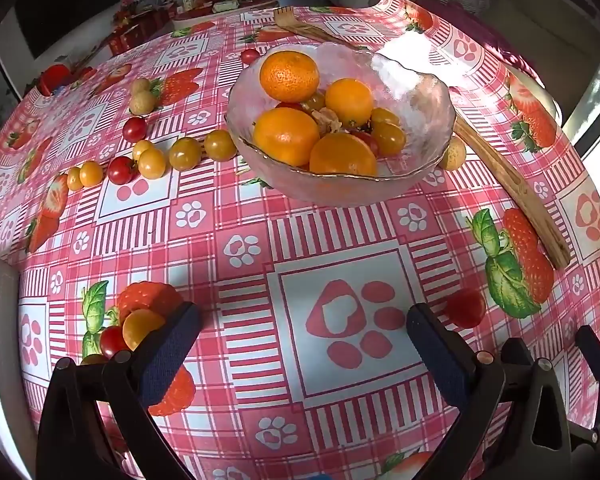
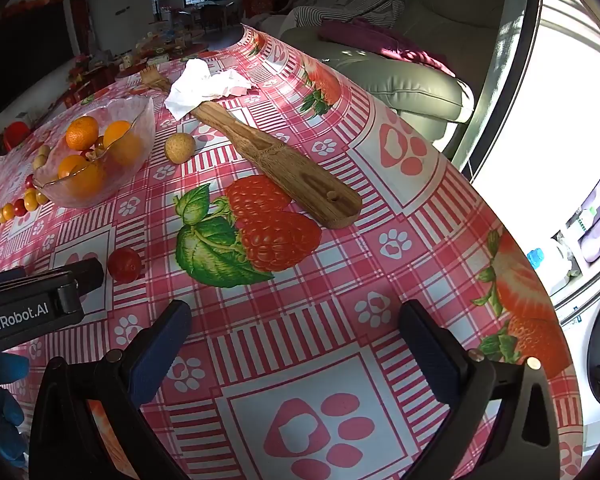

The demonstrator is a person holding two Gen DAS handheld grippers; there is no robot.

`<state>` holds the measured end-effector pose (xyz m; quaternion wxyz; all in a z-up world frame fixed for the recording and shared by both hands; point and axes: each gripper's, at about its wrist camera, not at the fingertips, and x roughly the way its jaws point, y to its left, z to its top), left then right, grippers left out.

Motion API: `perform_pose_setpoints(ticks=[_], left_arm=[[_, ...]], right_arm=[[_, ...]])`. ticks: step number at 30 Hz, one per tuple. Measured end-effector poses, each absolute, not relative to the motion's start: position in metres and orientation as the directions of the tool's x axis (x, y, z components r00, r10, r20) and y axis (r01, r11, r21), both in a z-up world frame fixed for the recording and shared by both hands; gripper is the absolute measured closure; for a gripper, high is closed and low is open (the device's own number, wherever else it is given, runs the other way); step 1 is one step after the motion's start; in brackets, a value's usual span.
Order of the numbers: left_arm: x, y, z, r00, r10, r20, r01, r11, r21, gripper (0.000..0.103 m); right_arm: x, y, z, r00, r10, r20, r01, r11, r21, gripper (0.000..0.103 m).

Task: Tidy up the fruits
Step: 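Move both tools over the table toward the fruits beside the white tray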

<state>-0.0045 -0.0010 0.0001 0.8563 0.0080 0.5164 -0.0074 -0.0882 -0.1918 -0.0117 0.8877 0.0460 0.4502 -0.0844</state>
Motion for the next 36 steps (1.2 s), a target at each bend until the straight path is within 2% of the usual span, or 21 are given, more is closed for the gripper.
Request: perform_pose_setpoints(ticks=[5,7,10,12,17,20,24,28,36], left_arm=[[-0.034,0.003,0.008,0.429,-0.059,-0.901,0.086,0.996,-0.024,0.0],[-0.056,0.01,0.031,0.51,-0.064,-0.858,0.092,0.996,-0.02,0.0],[-0.087,0.043,0.065,0.594,-0.141,-0.792,0.074,0.99,-0.12,0.0],[-0.104,0.059,0.078,0.59,-0.173,-0.789,0.062,0.984,-0.17,0.0],[-0.16,0.084,0.081,0.622,0.004,-0.783,0.023,0.999,0.023,0.0],[-0.188,0.104,0.068,0.607,0.057,-0.793,0.002,0.997,0.073,0.0],[-0.22,0.123,0.047,0.577,0.026,-0.816,-0.025,1.0,0.014,0.0],[-0.238,0.126,0.032,0.57,0.056,-0.82,-0.066,0.998,0.022,0.0],[-0.256,0.133,0.022,0.562,0.059,-0.825,-0.096,0.995,0.005,0.0]], right_arm=[[-0.088,-0.192,-0.011,0.58,-0.108,-0.807,0.19,0.982,0.005,0.0],[-0.091,-0.192,-0.011,0.564,-0.1,-0.82,0.184,0.983,0.007,0.0],[-0.109,-0.191,-0.005,0.568,-0.04,-0.822,0.149,0.987,0.055,0.0],[-0.129,-0.19,0.007,0.587,0.014,-0.809,0.102,0.991,0.091,0.0],[-0.157,-0.165,0.028,0.609,0.074,-0.79,0.014,0.994,0.104,0.0],[-0.165,-0.147,0.022,0.535,0.05,-0.843,0.001,0.998,0.06,0.0],[-0.188,-0.134,0.015,0.511,0.161,-0.844,-0.079,0.987,0.141,0.0],[-0.202,-0.128,0.015,0.497,0.26,-0.828,-0.109,0.965,0.238,0.0],[-0.221,-0.115,0.015,0.475,0.301,-0.827,-0.134,0.953,0.271,0.0]])
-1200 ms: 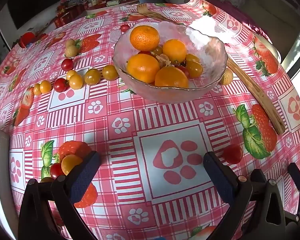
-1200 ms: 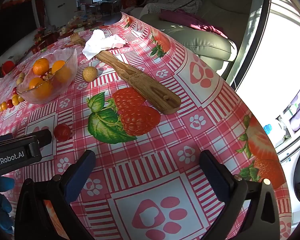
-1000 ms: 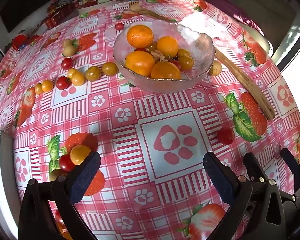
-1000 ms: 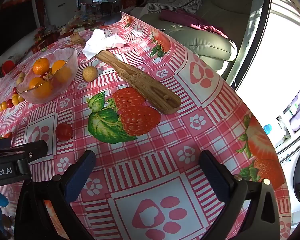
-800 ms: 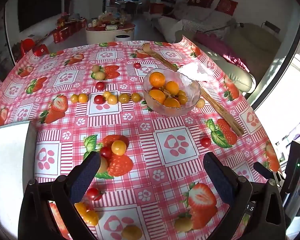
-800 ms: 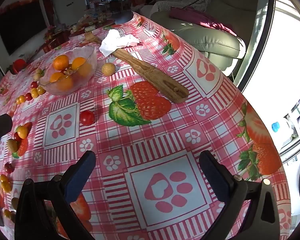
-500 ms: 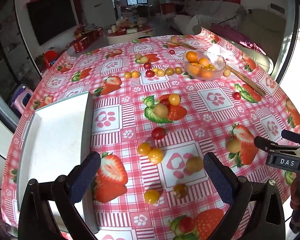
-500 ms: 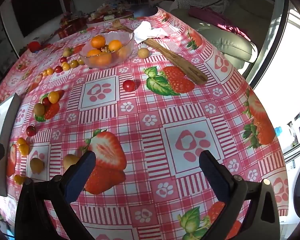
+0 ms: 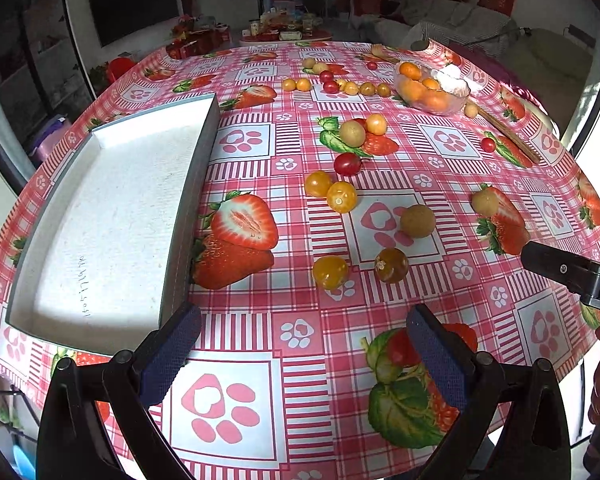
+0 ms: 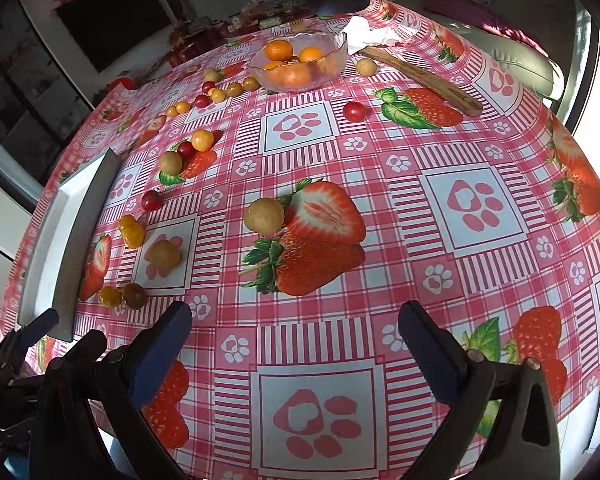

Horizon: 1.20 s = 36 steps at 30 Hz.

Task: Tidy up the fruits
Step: 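Move both tools over the table toward the fruits beside the white tray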

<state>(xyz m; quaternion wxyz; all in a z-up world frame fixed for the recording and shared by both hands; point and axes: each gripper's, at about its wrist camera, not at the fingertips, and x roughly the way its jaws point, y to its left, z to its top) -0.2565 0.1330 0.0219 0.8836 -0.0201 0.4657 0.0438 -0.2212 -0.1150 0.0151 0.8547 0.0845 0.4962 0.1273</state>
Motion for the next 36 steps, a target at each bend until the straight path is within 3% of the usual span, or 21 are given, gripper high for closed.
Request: perform_pose_setpoints(ticks=[8,13,36], left_arm=[[-0.261,0.139,0.025,0.566,0.058,-0.822,-0.114,0.993,-0.009,0.0],[-0.263,0.141,0.027,0.572,0.083,-0.816,-0.12,0.993,0.016,0.0],[-0.257,0.158,0.021,0.563,0.102,-0.82,-0.149,0.989,0.02,0.0]], right_arm=[[-0.227,-0.105,0.016,0.423,0.394,-0.816,-0.159,0.919,0.361,0.0],[-0.233,-0.091,0.022,0.45,0.303,-0.84,-0.214,0.95,0.228,0.0],[-0.231,-0.088,0.021,0.444,0.266,-0.856,-0.2,0.96,0.195,0.0]])
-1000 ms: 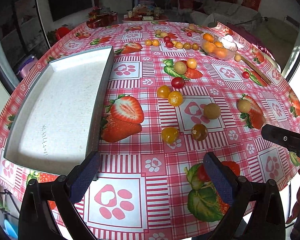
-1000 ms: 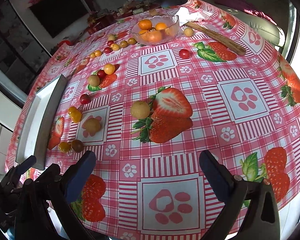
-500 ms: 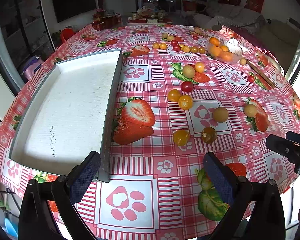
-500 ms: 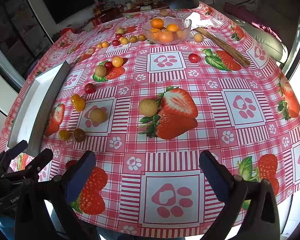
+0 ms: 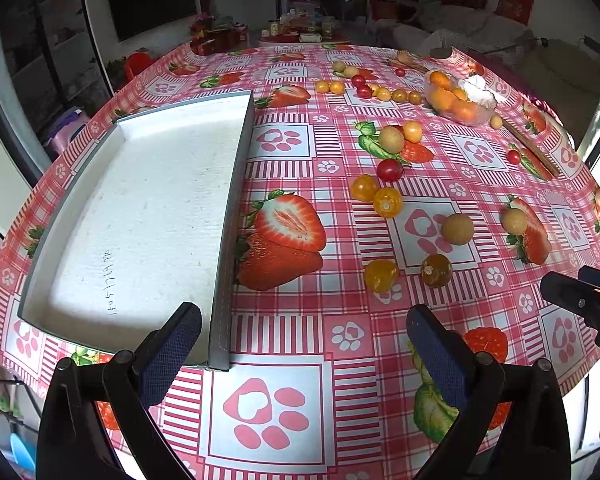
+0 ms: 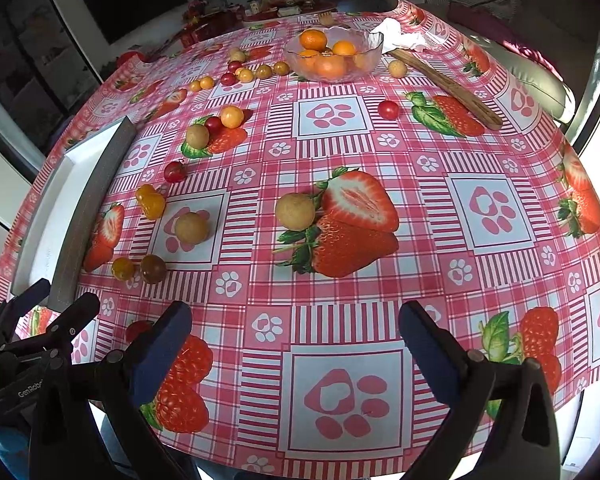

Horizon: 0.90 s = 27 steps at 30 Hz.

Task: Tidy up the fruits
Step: 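Move both tools over the table toward the fruits beside the white tray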

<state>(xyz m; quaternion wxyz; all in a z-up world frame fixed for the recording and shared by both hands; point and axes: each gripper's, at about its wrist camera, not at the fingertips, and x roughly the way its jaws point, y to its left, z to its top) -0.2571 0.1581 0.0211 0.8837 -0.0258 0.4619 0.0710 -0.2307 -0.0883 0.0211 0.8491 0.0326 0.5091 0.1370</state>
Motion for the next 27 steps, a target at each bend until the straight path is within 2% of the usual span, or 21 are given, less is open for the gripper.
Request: perform_pose_setpoints(ticks=[15,27], left_arm=[[-0.244,0.153,0.01,0.548,0.107,-0.829,-0.094,0.993,0.067,0.0],[-0.231,0.15,0.002,0.549,0.073,-0.832,-0.037,0.997,0.063,0.001]], right_arm=[[-0.221,-0.088,0.016,0.438,0.25,-0.863,-0.193,0.964,0.181,0.0],[-0.203,-0.086,0.014,0.483,0.196,-0.853,-0.194,0.974,0.114,0.0]])
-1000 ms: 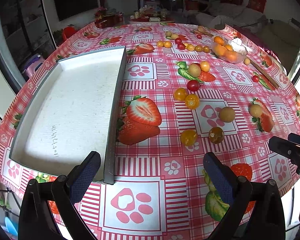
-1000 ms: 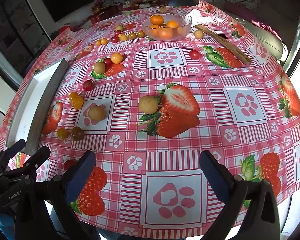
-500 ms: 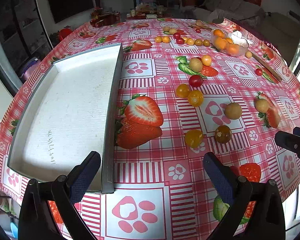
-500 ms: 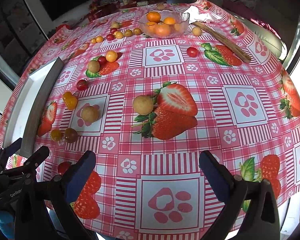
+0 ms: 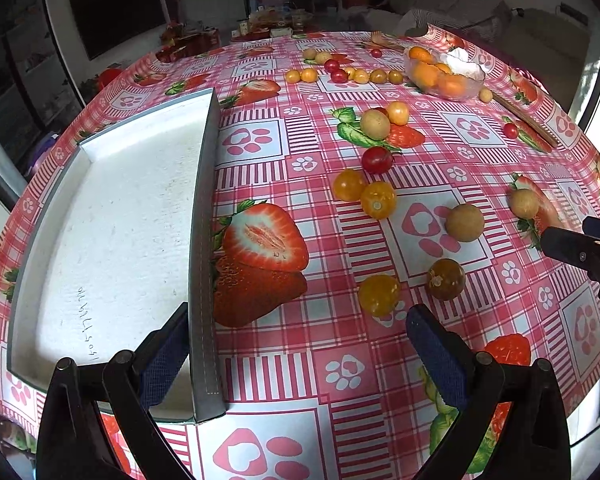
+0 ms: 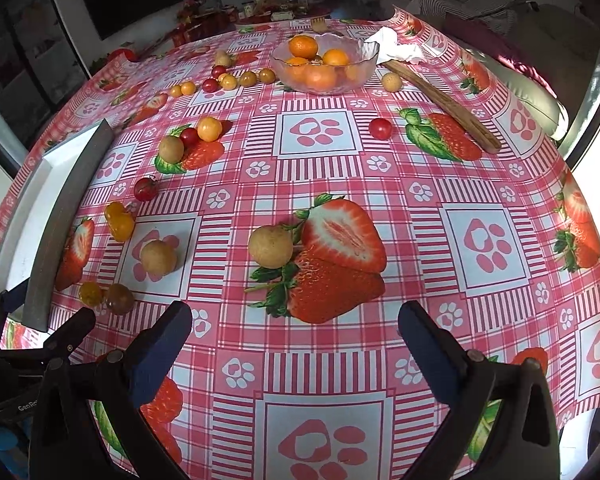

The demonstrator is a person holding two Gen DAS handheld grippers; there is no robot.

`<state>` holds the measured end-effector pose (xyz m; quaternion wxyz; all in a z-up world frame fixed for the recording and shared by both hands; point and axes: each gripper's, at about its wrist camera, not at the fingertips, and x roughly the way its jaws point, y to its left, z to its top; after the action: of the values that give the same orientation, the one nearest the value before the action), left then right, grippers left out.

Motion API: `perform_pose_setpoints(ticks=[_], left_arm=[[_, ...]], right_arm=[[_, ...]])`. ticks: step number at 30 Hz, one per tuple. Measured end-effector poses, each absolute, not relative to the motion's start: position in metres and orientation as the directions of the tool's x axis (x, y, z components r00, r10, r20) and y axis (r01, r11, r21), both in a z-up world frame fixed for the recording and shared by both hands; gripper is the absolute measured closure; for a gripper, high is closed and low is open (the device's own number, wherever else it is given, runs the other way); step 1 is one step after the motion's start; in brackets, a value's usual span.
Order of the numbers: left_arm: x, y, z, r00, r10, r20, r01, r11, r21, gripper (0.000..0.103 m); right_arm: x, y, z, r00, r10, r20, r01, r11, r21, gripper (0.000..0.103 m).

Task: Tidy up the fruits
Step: 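Move both tools over the table toward the fruits beside the white tray, then grasp a yellow cherry tomato with the left tool while the right tool grasps a tan round fruit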

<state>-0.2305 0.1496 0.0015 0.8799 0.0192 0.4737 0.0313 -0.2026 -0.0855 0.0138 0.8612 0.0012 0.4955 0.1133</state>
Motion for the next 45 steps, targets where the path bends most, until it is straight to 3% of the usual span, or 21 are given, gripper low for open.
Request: perform_pose_setpoints(ticks=[3,7,9,14,20,27,35,41,45], left_arm=[[-0.226,0.149,-0.002,0.535,0.063,-0.843,-0.026,0.998,0.058,0.009],[-0.223,0.144,-0.002,0.534,0.056,-0.843,-0.005,0.998,0.064,0.011],[-0.224,0.141,0.001,0.531,0.048,-0.846,0.011,0.998,0.064,0.021],[-0.228,0.127,0.006,0.538,0.086,-0.838,0.039,0.991,0.127,0.032],[-0.239,0.136,0.029,0.602,0.072,-0.795,0.015,0.995,0.102,0.032],[-0.228,0.108,0.022,0.593,0.03,-0.804,0.111,0.987,0.119,0.032],[-0.231,0.122,0.013,0.598,-0.104,-0.795,0.149,0.989,-0.018,0.032],[-0.238,0.146,0.008,0.607,-0.028,-0.794,0.162,0.983,0.089,0.029],[-0.241,0.161,0.014,0.605,-0.048,-0.795,0.145,0.988,0.05,0.027]], right_arm=[[-0.195,-0.083,0.011,0.498,0.175,-0.849,-0.196,0.977,0.086,0.001],[-0.185,-0.078,0.006,0.493,0.172,-0.853,-0.209,0.975,0.075,0.01],[-0.18,-0.075,0.003,0.484,0.174,-0.858,-0.214,0.974,0.077,0.016],[-0.174,-0.07,0.0,0.494,0.156,-0.855,-0.216,0.975,0.054,0.024],[-0.174,-0.071,0.0,0.496,0.163,-0.853,-0.23,0.972,0.052,0.025],[-0.174,-0.069,-0.001,0.506,0.159,-0.848,-0.234,0.971,0.043,0.025],[-0.174,-0.071,-0.001,0.505,0.172,-0.846,-0.24,0.969,0.054,0.025],[-0.174,-0.072,-0.001,0.509,0.171,-0.844,-0.241,0.969,0.051,0.025],[-0.174,-0.071,0.0,0.511,0.172,-0.842,-0.242,0.969,0.051,0.025]])
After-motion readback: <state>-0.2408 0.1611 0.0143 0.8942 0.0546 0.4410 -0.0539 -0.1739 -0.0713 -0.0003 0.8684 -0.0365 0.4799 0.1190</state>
